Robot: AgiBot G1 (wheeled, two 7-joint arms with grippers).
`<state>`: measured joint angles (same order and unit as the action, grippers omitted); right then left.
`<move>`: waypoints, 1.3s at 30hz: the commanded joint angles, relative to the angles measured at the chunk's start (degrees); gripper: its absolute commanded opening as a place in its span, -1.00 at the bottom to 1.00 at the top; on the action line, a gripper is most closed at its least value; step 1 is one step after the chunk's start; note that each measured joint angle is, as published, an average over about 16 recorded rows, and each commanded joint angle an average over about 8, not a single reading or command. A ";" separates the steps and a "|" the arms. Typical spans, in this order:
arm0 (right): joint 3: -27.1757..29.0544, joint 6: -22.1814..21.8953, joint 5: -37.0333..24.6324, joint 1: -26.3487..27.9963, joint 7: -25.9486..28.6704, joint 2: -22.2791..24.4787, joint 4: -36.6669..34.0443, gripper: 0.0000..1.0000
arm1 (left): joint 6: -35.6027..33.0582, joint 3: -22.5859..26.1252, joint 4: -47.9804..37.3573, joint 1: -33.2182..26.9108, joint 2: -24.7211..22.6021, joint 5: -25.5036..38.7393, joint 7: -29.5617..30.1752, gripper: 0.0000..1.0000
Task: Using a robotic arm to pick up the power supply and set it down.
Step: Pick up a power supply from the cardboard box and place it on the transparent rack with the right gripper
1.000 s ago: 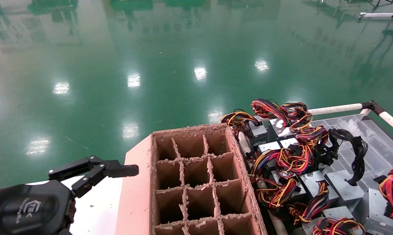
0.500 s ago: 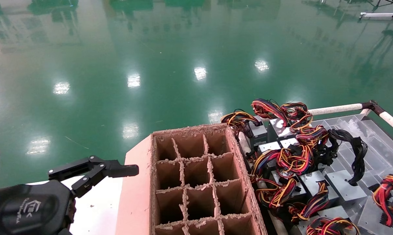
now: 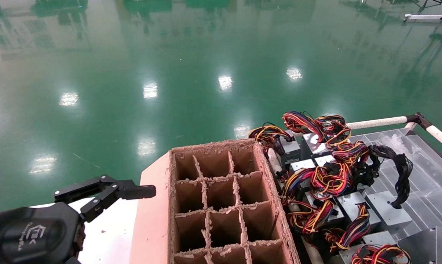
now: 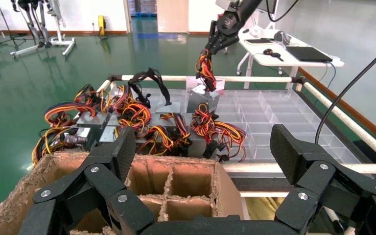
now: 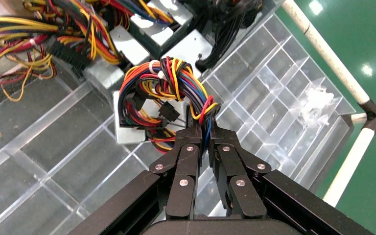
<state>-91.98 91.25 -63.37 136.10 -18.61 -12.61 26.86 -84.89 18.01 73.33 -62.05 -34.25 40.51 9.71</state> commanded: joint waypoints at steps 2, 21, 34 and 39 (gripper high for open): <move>-1.05 -0.02 -0.35 0.95 -0.17 0.74 0.49 -1.00 | 0.00 0.01 0.00 0.00 0.00 0.00 0.00 1.00; -6.80 0.29 1.12 4.77 -6.38 5.40 5.25 -1.00 | 0.02 0.05 0.00 -0.01 0.02 -0.03 -0.02 1.00; -10.34 -1.53 8.14 1.22 -5.47 2.43 3.93 0.11 | 0.03 0.07 0.00 -0.01 0.03 -0.05 -0.03 1.00; -10.70 -2.09 10.74 -0.52 -5.22 1.48 2.85 1.00 | 0.04 0.06 -0.01 0.00 0.04 -0.05 -0.04 1.00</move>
<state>-102.56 89.31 -53.38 136.11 -23.91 -10.85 30.02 -84.85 18.07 73.32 -62.06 -34.21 40.45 9.68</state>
